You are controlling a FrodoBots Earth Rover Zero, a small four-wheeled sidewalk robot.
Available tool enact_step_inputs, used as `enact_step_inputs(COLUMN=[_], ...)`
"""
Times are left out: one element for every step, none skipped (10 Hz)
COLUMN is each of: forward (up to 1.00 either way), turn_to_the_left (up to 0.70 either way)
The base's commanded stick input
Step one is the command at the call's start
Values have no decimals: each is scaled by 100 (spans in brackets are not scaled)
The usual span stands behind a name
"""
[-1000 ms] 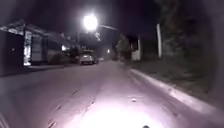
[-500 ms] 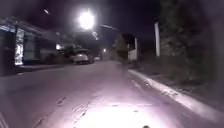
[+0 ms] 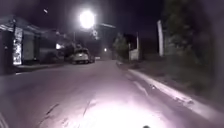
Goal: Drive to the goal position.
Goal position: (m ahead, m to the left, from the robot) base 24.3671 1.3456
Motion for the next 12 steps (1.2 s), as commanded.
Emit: enact_step_inputs(forward=[70, 70, 70, 70, 70, 70, 70, 70, 70, 70, 70, 70], turn_to_the_left=[0, 0, 0, 0, 0, 0, 0, 0, 0, 0, 0, 0])
